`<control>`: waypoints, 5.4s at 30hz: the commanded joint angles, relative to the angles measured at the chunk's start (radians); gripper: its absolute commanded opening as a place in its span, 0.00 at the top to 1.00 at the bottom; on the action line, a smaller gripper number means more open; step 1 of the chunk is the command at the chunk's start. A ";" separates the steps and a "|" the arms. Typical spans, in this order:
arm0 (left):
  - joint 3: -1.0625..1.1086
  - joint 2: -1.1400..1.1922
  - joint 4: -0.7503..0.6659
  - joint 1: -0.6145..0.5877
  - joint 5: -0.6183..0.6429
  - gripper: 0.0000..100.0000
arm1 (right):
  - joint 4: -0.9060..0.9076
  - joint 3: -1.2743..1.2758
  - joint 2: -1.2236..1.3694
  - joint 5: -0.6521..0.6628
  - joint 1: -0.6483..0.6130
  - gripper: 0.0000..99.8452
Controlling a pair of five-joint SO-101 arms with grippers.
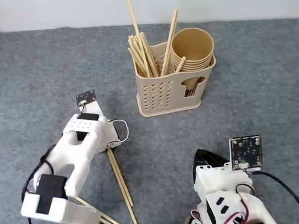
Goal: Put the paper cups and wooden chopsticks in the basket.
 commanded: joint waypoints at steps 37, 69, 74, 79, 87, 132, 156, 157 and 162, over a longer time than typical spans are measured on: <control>-0.527 -0.816 -0.207 0.005 0.120 0.99 | -0.013 -0.003 -0.001 0.002 0.010 0.99; -0.526 -0.336 -0.603 0.072 0.012 0.98 | -0.010 -0.003 -0.001 0.002 0.010 0.99; -0.527 -0.342 -0.506 0.098 -0.058 0.88 | -0.013 -0.003 -0.001 0.002 0.010 0.99; -0.533 -0.345 -0.456 0.124 -0.057 0.83 | -0.012 -0.003 -0.001 0.002 0.010 0.99; -0.527 -0.488 -0.311 0.126 -0.092 0.83 | -0.008 -0.003 -0.001 0.002 0.012 0.99; 0.331 -0.589 0.046 -0.046 -0.157 0.83 | -0.005 -0.003 -0.001 0.002 0.013 0.99; 0.556 -0.588 -0.236 -0.041 -0.150 0.99 | -0.005 -0.003 -0.001 0.002 0.015 0.99; 0.558 -0.588 -0.235 -0.041 -0.150 0.99 | -0.005 -0.003 -0.001 0.002 0.015 0.99; 0.558 -0.589 -0.238 -0.041 -0.153 0.98 | -0.005 -0.003 -0.001 0.002 0.015 0.99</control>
